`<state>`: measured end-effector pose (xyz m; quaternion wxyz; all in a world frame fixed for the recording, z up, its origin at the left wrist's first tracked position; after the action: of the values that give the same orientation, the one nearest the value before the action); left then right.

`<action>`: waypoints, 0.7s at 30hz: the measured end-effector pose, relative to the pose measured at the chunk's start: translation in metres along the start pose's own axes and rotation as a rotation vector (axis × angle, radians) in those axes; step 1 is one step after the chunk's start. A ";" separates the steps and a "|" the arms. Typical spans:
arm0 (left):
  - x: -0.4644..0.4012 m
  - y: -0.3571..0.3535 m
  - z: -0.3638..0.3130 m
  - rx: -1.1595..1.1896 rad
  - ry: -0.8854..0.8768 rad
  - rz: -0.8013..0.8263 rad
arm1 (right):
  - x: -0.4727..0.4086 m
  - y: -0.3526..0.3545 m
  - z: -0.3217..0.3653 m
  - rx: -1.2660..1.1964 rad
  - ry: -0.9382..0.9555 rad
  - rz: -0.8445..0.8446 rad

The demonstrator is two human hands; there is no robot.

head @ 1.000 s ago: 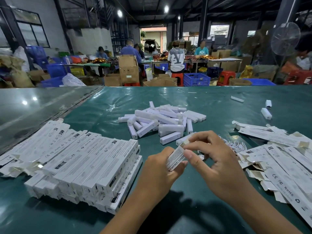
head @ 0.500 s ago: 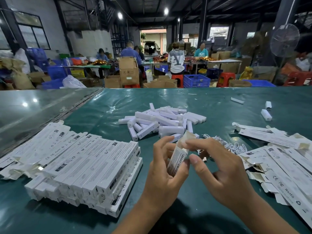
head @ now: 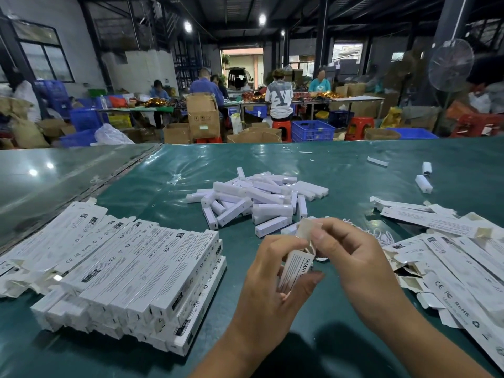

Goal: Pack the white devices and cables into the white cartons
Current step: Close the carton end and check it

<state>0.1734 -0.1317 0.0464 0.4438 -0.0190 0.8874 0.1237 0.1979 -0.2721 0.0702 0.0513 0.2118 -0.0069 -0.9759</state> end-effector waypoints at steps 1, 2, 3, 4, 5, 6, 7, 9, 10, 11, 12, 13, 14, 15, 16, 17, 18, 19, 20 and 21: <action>0.001 -0.001 0.000 0.005 0.003 0.008 | 0.000 -0.002 -0.001 -0.018 -0.013 0.047; 0.002 -0.001 0.001 0.006 0.006 0.013 | 0.001 -0.004 -0.003 -0.040 -0.020 0.087; 0.003 -0.001 0.002 0.005 0.017 0.017 | 0.001 -0.005 -0.002 -0.068 -0.032 0.115; 0.004 -0.002 0.003 0.009 0.043 0.017 | 0.001 -0.006 -0.002 -0.082 -0.043 0.129; 0.004 -0.002 0.003 0.024 0.076 0.013 | 0.001 -0.005 -0.001 -0.081 -0.046 0.127; 0.004 -0.002 0.004 0.052 0.108 0.003 | 0.000 -0.004 0.001 -0.062 -0.034 0.113; 0.004 -0.003 0.005 0.085 0.135 -0.008 | 0.000 -0.002 0.003 -0.031 -0.011 0.091; 0.003 -0.004 0.008 0.157 0.170 -0.025 | 0.002 -0.003 0.009 0.051 0.066 0.073; 0.002 -0.004 0.010 0.191 0.179 -0.025 | 0.004 -0.004 0.011 0.084 0.109 0.086; 0.001 -0.005 0.012 0.215 0.189 -0.018 | 0.005 -0.005 0.013 0.104 0.140 0.092; 0.002 -0.006 0.014 0.227 0.199 -0.005 | 0.006 -0.006 0.014 0.117 0.162 0.086; 0.002 -0.008 0.015 0.230 0.207 0.011 | 0.006 -0.005 0.015 0.139 0.186 0.071; 0.002 -0.009 0.016 0.231 0.212 0.023 | 0.006 -0.004 0.017 0.175 0.215 0.056; 0.003 -0.010 0.017 0.235 0.214 0.034 | 0.006 -0.003 0.018 0.217 0.247 0.042; 0.004 -0.012 0.018 0.243 0.214 0.045 | 0.007 -0.003 0.020 0.258 0.280 0.029; 0.005 -0.013 0.019 0.252 0.211 0.055 | 0.007 -0.002 0.021 0.297 0.306 0.016; 0.005 -0.014 0.020 0.261 0.207 0.067 | 0.007 -0.001 0.022 0.329 0.325 0.000; 0.006 -0.016 0.021 0.264 0.206 0.078 | 0.008 0.000 0.023 0.353 0.338 -0.016; 0.006 -0.016 0.021 0.257 0.203 0.087 | 0.008 0.001 0.025 0.370 0.351 -0.030; 0.006 -0.016 0.021 0.241 0.197 0.088 | 0.009 0.002 0.026 0.386 0.365 -0.043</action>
<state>0.1885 -0.1419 0.0266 0.3478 0.0613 0.9350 0.0331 0.1795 -0.2750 0.0903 -0.0103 0.3901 -0.1792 -0.9031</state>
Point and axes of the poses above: each hand's wrist, its own x-axis away from the middle knuckle, its own y-axis out of the back of the hand, z = x × y, the point moved 6 cm from there along -x, towards the middle knuckle, and after that the axes turned 3 degrees about -y, right-handed, at the moved point
